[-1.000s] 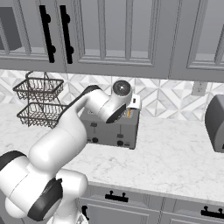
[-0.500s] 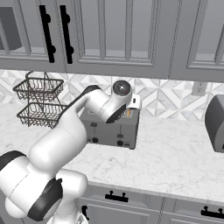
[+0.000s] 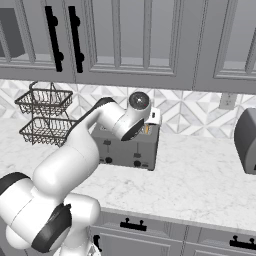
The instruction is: Start the toaster. Once the lever pops up, take the bread to the plate on the dining counter.
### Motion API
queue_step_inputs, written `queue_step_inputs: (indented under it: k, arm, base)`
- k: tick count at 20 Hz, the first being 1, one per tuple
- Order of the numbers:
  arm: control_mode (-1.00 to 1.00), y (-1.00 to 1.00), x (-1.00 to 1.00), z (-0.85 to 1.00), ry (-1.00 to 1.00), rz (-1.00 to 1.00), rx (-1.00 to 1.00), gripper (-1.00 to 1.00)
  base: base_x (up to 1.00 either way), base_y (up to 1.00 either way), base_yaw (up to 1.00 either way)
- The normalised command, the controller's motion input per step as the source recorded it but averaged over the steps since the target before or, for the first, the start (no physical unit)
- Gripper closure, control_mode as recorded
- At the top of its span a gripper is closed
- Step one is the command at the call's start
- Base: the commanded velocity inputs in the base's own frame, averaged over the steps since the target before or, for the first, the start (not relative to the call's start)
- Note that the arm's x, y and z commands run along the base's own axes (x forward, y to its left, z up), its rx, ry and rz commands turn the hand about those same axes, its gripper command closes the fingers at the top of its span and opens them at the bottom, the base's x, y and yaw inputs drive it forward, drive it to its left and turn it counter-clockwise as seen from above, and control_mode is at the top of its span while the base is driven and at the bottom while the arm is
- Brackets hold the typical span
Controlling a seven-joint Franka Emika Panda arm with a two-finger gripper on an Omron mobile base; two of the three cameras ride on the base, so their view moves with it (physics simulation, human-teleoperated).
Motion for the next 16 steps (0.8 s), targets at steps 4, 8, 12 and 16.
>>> queue_step_inputs:
  k: [4,8,12,16]
  arm:
    - [-1.00,0.00,0.00,0.00,0.00,0.00,0.00,-1.00]
    - [-1.00,0.00,0.00,0.00,0.00,0.00,0.00,-1.00]
    - [-1.00,0.00,0.00,0.00,0.00,0.00,0.00,-1.00]
    - [-1.00,0.00,0.00,0.00,0.00,0.00,0.00,-1.00]
  base:
    - [0.00,0.00,0.00]
    - [0.00,0.00,0.00]
    - [0.00,0.00,0.00]
    - [0.00,0.00,0.00]
